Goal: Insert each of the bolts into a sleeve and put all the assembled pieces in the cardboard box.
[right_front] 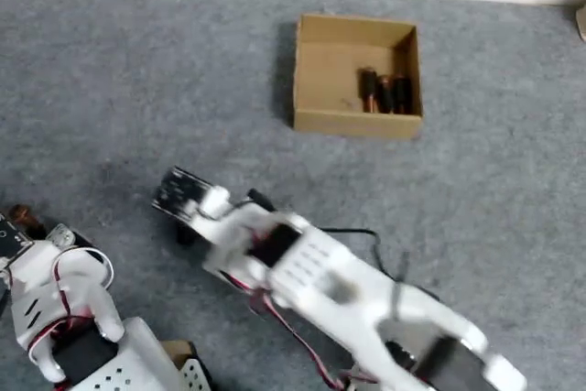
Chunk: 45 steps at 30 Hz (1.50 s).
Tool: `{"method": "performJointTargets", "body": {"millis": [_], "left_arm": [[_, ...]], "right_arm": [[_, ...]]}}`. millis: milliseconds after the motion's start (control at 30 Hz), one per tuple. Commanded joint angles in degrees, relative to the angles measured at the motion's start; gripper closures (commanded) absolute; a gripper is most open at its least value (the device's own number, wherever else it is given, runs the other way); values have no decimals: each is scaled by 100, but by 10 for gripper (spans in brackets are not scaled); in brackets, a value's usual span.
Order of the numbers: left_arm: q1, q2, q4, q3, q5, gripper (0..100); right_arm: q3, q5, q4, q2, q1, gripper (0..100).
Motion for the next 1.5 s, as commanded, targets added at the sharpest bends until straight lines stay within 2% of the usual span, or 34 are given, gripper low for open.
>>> {"method": "performJointTargets", "body": {"millis": [0, 100, 233, 500, 567, 700, 767, 900, 1033, 1200, 1333, 1467], "left_arm": [[-66, -66, -185, -163, 35, 996], [-66, -66, -185, -163, 35, 996], [-66, -66, -185, -145, 35, 996], [-66, -66, -185, -154, 35, 996], [-66, -66, -185, -154, 35, 996], [-75, -66, -185, -145, 35, 996], [-75, -66, -185, -136, 35, 996], [-75, -66, -185, -136, 35, 996], [-57, -66, -185, -127, 26, 996], [57, -66, -211, -215, 18, 996], [523, -48, -440, -1103, 44, 996], [1473, -40, -475, -2088, 44, 996]], "right_arm": [[-1367, -167, -163, 1569, -66, 642], [-1956, -475, -163, 2580, -31, 642], [-2677, -501, -145, 3547, -13, 642], [-3020, -536, 374, 4251, 189, 650], [-3020, -536, 470, 4277, 189, 711], [-3020, -536, 629, 4303, 189, 998], [-2985, -536, 646, 4286, 189, 971], [-3037, -545, 1024, 4259, 198, 992], [-3389, -536, 1525, 3653, 347, 993], [-3415, -536, 2053, 1974, 787, 993], [-3108, -501, 2229, 488, 1103, 993], [-2527, -492, 2211, -989, 1481, 993]]}}
